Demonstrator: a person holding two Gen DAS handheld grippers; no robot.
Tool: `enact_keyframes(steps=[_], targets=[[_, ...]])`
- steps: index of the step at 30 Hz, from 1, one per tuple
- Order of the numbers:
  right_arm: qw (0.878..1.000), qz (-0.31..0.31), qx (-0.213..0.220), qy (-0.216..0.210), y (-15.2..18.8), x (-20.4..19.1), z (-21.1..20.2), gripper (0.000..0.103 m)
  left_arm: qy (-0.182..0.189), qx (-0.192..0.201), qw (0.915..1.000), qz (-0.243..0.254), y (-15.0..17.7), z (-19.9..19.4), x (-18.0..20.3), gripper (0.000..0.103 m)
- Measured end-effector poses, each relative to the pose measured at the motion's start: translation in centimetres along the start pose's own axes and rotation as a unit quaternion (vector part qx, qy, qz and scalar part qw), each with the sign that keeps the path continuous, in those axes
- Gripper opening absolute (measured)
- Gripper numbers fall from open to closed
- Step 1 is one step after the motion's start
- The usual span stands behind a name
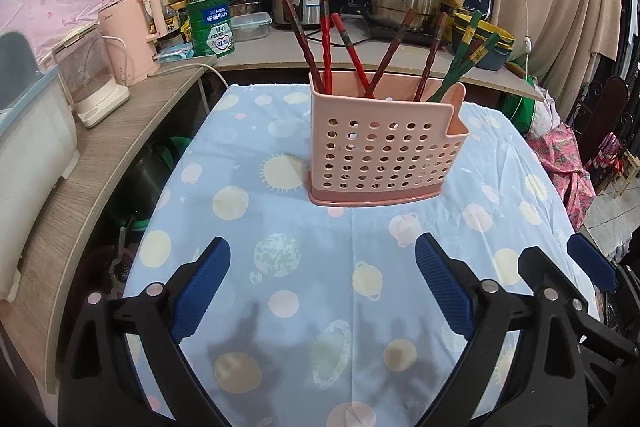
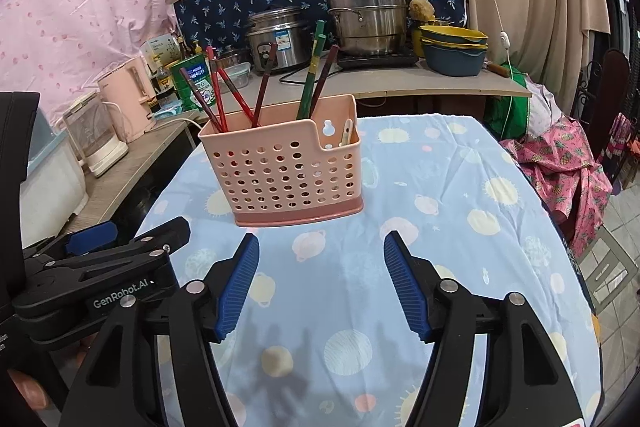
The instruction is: Organize utensils
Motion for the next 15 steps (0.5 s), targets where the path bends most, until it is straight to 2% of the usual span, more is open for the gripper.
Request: enact_keyframes(steps=[5,6,12,13,15], targets=[[1.0,0.009,0.0,-0.001,0.34,0.45,0.07,0.078,-0.006,0.004,1.0,-0.002,0.08,-0.01,-0.34,0.094],[1.0,0.01,0.0,-0.002,0.38,0.51,0.06,0.084,-0.005,0.004,1.0,-0.002,0.07,-0.02,-0.35,0.095],[1.0,0.005,0.01,0.012,0.33,0.7,-0.06,0.088,-0.015,0.013,0.9998,0.002,0.08,-0.1,-0.55,0.096],[1.0,0.005,0.012,0.017,0.32,0.83,-0.08,0.098,-0.013,0.013,0.9998,0.003,0.03,-0.14,-0.49,0.096],[1.0,0.005,0.013,0.018,0.34,0.96,-0.07,0.096,-0.015,0.015,0.9998,0.005,0.02,-0.2,-0.43,0.096]])
Point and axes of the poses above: each gripper's, at about its wrist camera, not at the fingertips, and z roughly the way its jaws point, x to its right, y to its underside, the point moved 10 cm from there along z, roughly the way its jaws point, and after that the axes turned 7 degrees about -z, right-handed, at the moved point
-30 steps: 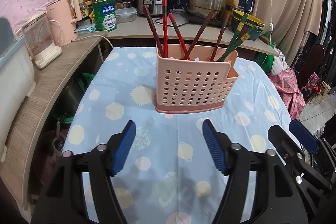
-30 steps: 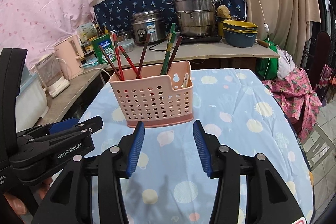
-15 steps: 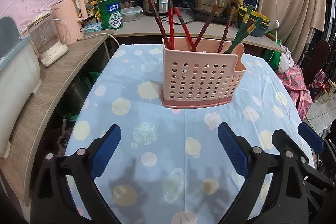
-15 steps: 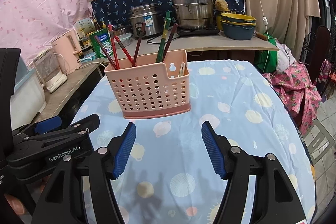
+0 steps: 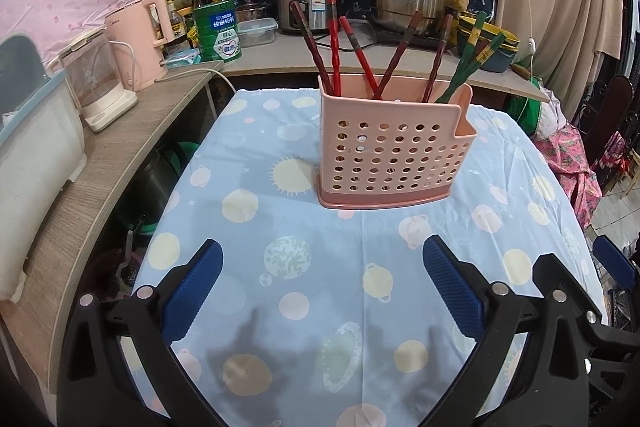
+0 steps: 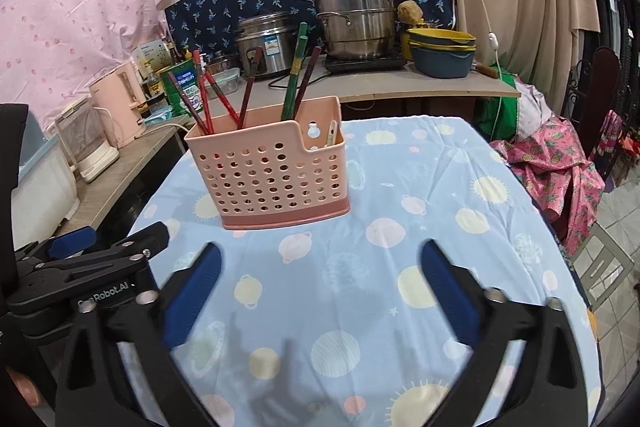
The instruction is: Organize utensils
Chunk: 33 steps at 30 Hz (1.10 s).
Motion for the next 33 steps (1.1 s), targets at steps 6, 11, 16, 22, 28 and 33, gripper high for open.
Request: enact_keyframes(steps=[6,11,16,22,28,33], targets=[[1.0,0.001,-0.003,0.003,0.3,0.3,0.2,0.096,-0.003,-0.001,1.0,-0.004,0.1,0.1,-0.2,0.096],[1.0,-0.001,-0.008,0.003,0.5,0.1,0.5,0.096,-0.005,-0.003,1.0,-0.006,0.3,0.4,-0.5,0.096],[1.0,-0.002,-0.01,0.004,0.5,0.0,0.7,0.096,-0.008,0.0,0.9999,-0.007,0.3,0.5,-0.7,0.096],[1.0,-0.002,-0.011,0.005,0.5,0.0,0.7,0.096,-0.011,-0.003,0.9999,-0.005,0.3,0.7,-0.7,0.096],[1.0,-0.012,-0.01,0.016,0.5,0.1,1.0,0.096,-0.017,-0.007,0.9998,-0.006,0.4,1.2,-1.0,0.096],[1.0,-0.013,-0.012,0.018,0.4,0.1,1.4,0.096,-0.023,-0.005,0.9997,-0.005,0.3,1.3,-1.2,0.096]])
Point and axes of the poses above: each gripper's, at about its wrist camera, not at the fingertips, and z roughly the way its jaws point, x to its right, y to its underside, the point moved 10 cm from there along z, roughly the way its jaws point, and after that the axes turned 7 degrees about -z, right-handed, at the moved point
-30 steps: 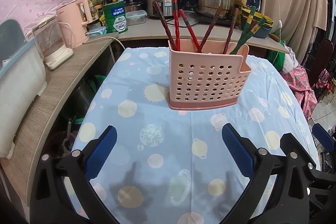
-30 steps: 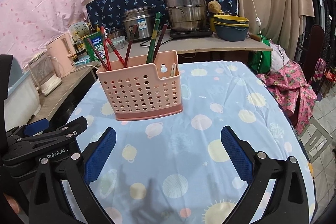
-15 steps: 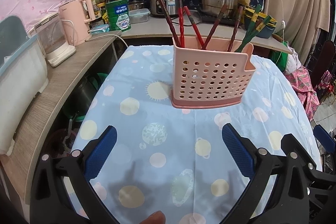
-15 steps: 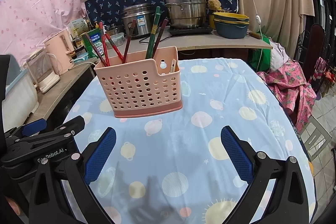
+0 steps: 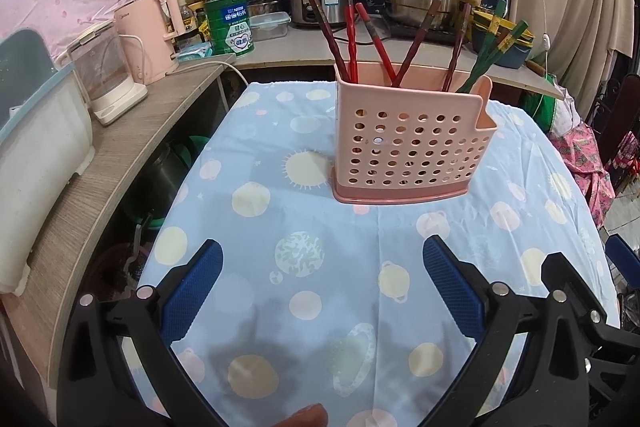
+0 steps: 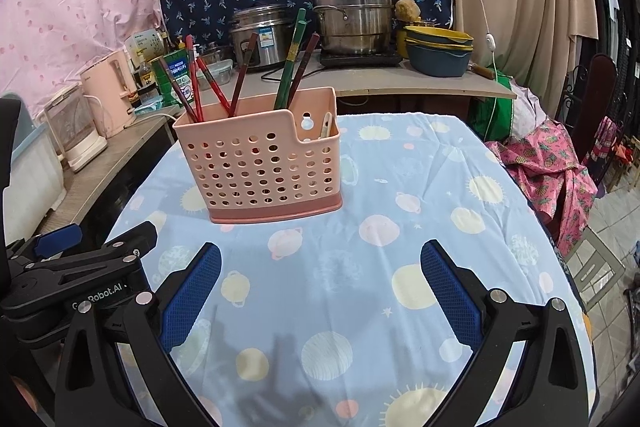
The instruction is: Organize utensils
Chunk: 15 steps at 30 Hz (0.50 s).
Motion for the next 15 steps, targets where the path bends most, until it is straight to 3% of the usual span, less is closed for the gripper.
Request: enact_keyframes(steps=[15], targets=[[1.0,0.0,0.001,0.002,-0.09,-0.1,0.28,0.096,-0.003,0.007,1.0,0.002,-0.39,-0.09,-0.12,0.096]])
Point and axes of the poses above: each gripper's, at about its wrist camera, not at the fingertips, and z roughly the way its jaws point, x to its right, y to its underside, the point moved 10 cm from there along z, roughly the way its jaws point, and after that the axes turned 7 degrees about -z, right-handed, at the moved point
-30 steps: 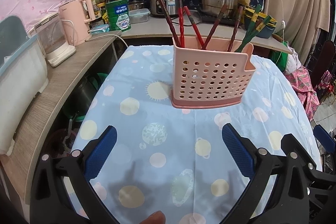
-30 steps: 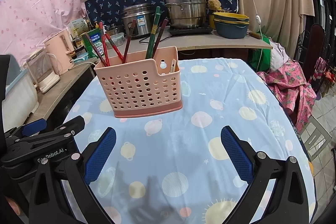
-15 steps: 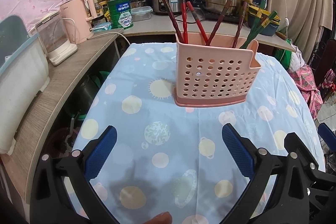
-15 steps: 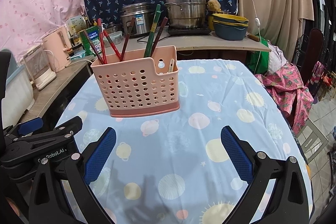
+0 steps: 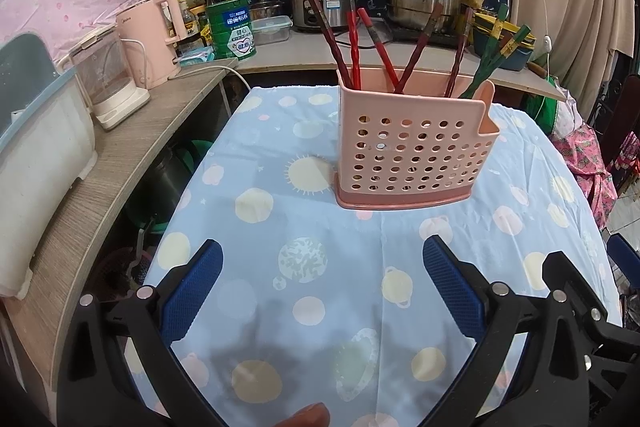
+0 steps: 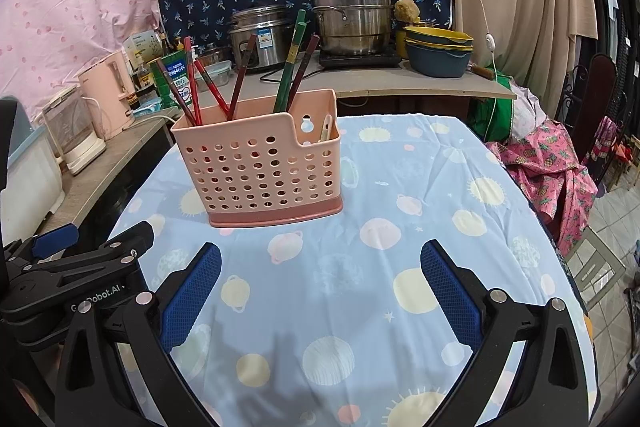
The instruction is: Organize utensils
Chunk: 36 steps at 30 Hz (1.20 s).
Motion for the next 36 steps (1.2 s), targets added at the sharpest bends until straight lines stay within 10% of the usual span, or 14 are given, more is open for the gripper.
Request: enact_keyframes(steps=[36], targets=[[1.0,-0.008,0.009,0.011,-2.1,-0.3,0.9,0.096,-0.016,0.015,0.9998,0.004,-2.1,0.8,0.0,0.096]])
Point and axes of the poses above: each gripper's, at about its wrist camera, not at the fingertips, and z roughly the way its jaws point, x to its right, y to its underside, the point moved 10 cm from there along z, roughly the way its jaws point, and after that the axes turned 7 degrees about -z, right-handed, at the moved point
